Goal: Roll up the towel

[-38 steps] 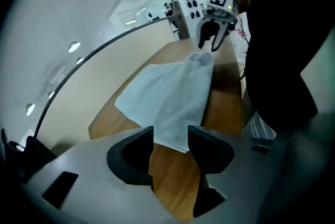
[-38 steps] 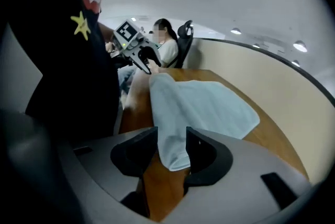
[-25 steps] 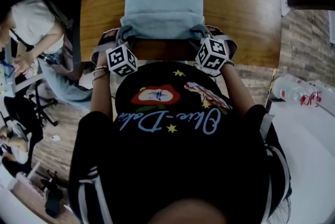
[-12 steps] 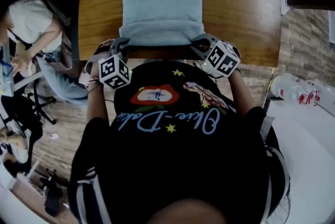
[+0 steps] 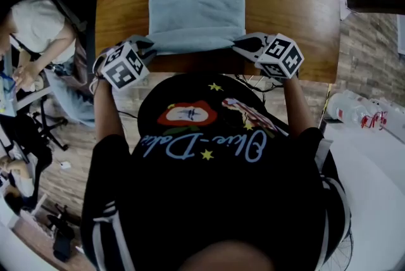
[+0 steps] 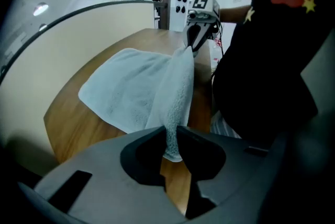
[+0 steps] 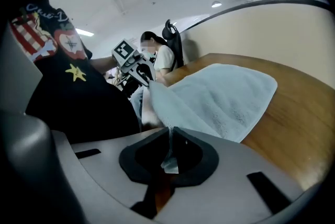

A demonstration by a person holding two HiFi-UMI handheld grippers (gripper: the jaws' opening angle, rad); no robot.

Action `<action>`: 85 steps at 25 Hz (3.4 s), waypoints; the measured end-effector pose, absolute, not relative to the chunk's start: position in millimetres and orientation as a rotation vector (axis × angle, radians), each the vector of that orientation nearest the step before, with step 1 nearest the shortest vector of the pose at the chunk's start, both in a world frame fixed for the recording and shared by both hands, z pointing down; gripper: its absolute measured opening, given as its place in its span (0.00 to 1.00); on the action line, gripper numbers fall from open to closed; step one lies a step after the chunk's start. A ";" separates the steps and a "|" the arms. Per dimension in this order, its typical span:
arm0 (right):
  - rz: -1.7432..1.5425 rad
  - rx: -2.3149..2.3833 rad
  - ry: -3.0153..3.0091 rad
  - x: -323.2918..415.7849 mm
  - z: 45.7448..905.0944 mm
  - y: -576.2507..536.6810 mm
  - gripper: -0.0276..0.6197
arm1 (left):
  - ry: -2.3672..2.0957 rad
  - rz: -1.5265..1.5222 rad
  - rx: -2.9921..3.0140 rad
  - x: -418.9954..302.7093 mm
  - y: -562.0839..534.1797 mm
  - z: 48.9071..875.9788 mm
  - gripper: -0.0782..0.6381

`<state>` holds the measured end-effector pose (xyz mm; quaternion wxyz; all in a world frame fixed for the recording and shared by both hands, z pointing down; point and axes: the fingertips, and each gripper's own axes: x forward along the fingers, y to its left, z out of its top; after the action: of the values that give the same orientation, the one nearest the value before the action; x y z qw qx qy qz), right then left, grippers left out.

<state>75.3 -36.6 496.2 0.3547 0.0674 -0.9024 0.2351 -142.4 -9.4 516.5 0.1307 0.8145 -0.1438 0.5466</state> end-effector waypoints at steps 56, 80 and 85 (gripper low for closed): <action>0.282 -0.006 -2.170 76.0 517.6 5.2 0.15 | -0.503 1.667 2.465 -129.4 25.2 524.2 0.21; 0.034 0.370 -2.025 70.9 530.6 -110.8 0.21 | -0.904 1.791 2.405 -144.1 -93.2 532.4 0.25; 0.056 0.448 -2.064 74.1 537.3 -117.9 0.28 | -1.048 1.756 2.400 -142.8 -96.7 537.0 0.26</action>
<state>74.1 -117.9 537.3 0.4921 0.1847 -0.8504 0.0232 -142.8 -96.7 537.0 -0.0059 0.7612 -0.3324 0.5569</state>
